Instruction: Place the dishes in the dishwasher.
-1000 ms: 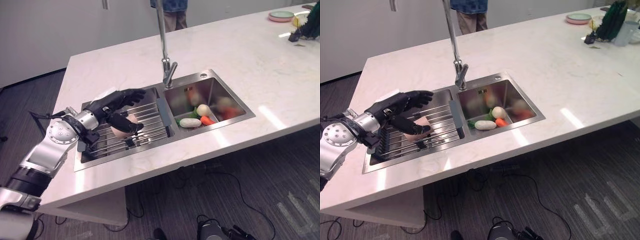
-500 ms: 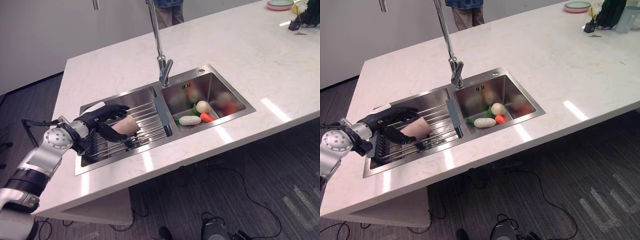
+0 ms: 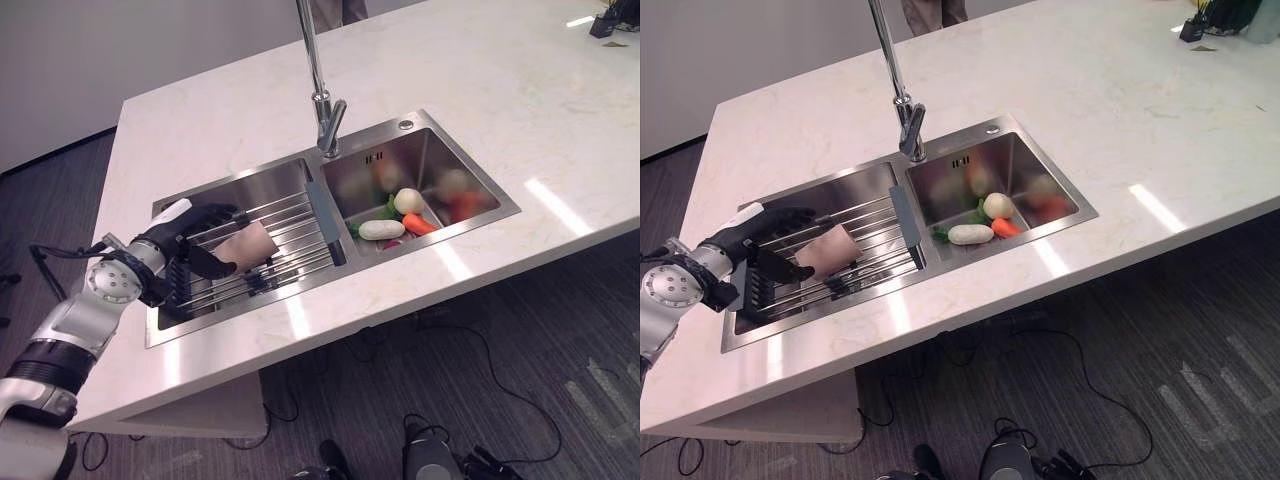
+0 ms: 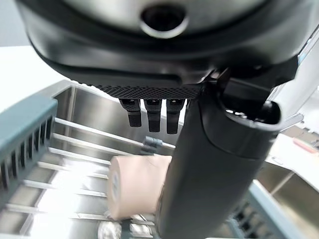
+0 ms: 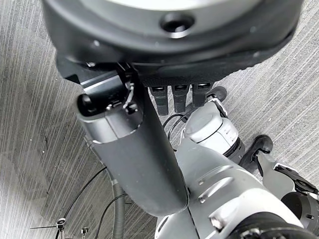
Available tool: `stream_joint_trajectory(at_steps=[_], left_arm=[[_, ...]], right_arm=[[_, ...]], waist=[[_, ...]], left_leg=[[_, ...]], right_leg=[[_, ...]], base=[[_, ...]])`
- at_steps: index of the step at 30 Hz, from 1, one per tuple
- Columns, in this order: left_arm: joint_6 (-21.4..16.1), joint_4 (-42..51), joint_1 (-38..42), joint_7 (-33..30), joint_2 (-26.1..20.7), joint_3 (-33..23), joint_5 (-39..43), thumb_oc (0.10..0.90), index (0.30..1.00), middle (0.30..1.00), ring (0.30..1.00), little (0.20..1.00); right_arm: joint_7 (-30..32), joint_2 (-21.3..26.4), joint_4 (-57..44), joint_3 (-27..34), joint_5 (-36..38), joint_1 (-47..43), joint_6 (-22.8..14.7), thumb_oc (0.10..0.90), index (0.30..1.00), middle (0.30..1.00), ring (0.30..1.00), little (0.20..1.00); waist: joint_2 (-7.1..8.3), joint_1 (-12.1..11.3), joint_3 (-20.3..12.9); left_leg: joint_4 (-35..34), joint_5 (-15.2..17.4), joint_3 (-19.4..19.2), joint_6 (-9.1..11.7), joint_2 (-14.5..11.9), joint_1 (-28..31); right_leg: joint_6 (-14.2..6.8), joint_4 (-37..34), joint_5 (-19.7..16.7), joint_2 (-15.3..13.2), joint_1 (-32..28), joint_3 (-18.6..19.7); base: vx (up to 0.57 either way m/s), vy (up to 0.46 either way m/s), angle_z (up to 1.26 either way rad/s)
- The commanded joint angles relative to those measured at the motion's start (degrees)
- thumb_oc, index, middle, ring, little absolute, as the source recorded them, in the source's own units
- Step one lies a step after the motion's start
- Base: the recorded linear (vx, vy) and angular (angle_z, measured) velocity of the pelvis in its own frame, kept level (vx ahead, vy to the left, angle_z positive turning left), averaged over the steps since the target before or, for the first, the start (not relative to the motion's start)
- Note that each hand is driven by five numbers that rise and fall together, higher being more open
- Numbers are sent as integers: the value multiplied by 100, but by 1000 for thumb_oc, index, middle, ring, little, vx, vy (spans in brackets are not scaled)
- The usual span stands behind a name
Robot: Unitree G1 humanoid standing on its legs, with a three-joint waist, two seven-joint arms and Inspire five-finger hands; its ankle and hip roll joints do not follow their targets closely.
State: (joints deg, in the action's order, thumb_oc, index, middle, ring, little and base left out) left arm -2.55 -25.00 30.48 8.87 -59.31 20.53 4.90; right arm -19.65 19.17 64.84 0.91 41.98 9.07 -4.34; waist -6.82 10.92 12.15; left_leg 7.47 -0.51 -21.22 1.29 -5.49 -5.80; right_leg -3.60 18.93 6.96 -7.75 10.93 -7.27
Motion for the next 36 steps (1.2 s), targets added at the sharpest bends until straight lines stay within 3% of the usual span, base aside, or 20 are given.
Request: stream_joint_trajectory(at_steps=[1, 16, 29, 36], left_arm=[[-228, -100, 618, -671, -196, -828, -212, 800, 900, 900, 900, 900], [-4, 70, 550, -619, 8, -780, -210, 800, 900, 900, 900, 900], [343, 262, 457, -108, 243, -863, 728, 800, 900, 900, 900, 900], [332, 245, 345, -140, 354, -958, 685, 800, 900, 900, 900, 900]], right_arm=[[-197, 40, -452, -29, 172, 205, 1, 800, 900, 900, 900, 900], [-192, 41, -631, -48, 63, 200, 87, 800, 900, 900, 900, 900], [-203, 118, -730, 10, -52, 237, 58, 800, 900, 900, 900, 900], [-185, 145, -816, -15, 10, 218, 95, 800, 900, 900, 900, 900]], waist=[[-6, 130, -116], [41, 177, 124], [-34, 207, 337], [-91, 213, 440]], left_leg=[[972, 1166, 349, 99, 41, -60], [972, 1141, 380, 61, 53, -133], [972, 1081, 445, 61, 101, -214], [972, 1038, 455, 70, 132, -275]], right_leg=[[-623, -174, 37, -153, -127, 20], [-599, -174, -1, -127, -36, 69], [-553, -174, -6, -122, 14, 42], [-538, -174, -23, -149, 66, 30]], base=[[0, 0, 0], [8, 1, 0], [11, 10, 0], [0, 0, 0]])
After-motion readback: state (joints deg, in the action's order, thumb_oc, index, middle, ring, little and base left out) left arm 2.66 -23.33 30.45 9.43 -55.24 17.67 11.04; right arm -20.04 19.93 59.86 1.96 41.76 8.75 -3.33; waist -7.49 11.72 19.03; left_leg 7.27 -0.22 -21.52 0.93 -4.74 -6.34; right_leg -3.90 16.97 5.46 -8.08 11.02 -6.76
